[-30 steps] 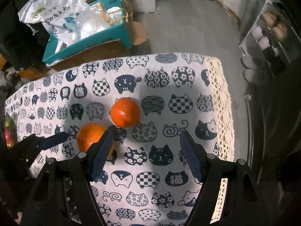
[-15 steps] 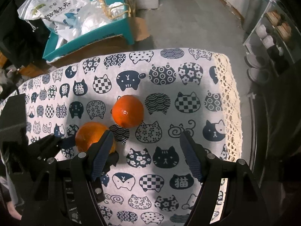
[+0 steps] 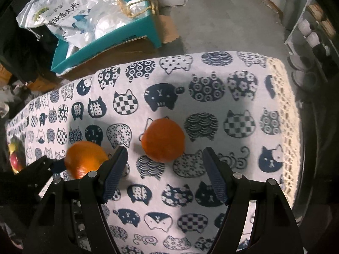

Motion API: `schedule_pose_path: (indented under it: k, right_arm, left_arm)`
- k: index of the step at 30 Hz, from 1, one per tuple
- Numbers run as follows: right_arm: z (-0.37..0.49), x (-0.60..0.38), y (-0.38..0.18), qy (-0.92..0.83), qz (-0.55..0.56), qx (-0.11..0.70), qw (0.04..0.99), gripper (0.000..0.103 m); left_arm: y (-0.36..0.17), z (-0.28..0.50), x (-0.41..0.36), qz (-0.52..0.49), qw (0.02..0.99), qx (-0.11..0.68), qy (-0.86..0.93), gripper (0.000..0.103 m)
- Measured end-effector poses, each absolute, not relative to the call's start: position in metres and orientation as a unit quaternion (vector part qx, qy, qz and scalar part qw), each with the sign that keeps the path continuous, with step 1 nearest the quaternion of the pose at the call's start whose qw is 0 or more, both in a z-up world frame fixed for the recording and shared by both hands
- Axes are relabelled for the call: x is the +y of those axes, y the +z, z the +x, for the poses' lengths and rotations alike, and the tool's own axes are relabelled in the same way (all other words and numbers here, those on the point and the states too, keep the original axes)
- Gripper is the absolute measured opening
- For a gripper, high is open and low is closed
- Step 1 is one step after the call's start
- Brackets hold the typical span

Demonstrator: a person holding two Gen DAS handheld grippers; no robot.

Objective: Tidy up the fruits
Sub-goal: 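Grasp a large orange with the left tool while the right tool grasps a tangerine, then lift the orange with the left tool while the right tool lifts the tangerine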

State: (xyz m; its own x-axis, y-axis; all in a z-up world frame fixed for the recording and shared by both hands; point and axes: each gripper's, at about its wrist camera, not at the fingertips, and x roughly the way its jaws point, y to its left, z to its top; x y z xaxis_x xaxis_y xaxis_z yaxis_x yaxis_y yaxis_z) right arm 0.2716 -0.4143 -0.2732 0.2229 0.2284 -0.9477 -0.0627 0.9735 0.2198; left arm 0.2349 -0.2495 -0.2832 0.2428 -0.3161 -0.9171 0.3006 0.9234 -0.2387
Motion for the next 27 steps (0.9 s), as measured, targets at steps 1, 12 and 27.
schedule_pose_path:
  k: [1,12,27]
  right_arm:
    - [0.273,-0.412,-0.275,0.093,0.064,0.617,0.779,0.075]
    - [0.285,-0.398,-0.298,0.079,0.041,0.632,0.770,0.057]
    - [0.263,-0.395,-0.273,0.063,0.025,0.588,0.806,0.047]
  left_arm:
    - [-0.283,0.236,-0.246,-0.009,0.789,0.584,-0.194,0.070]
    - [-0.281,0.238,-0.220,-0.018,0.788,0.588,-0.181,0.070]
    - [-0.253,0.227,-0.206,-0.020,0.810,0.560,-0.174,0.070]
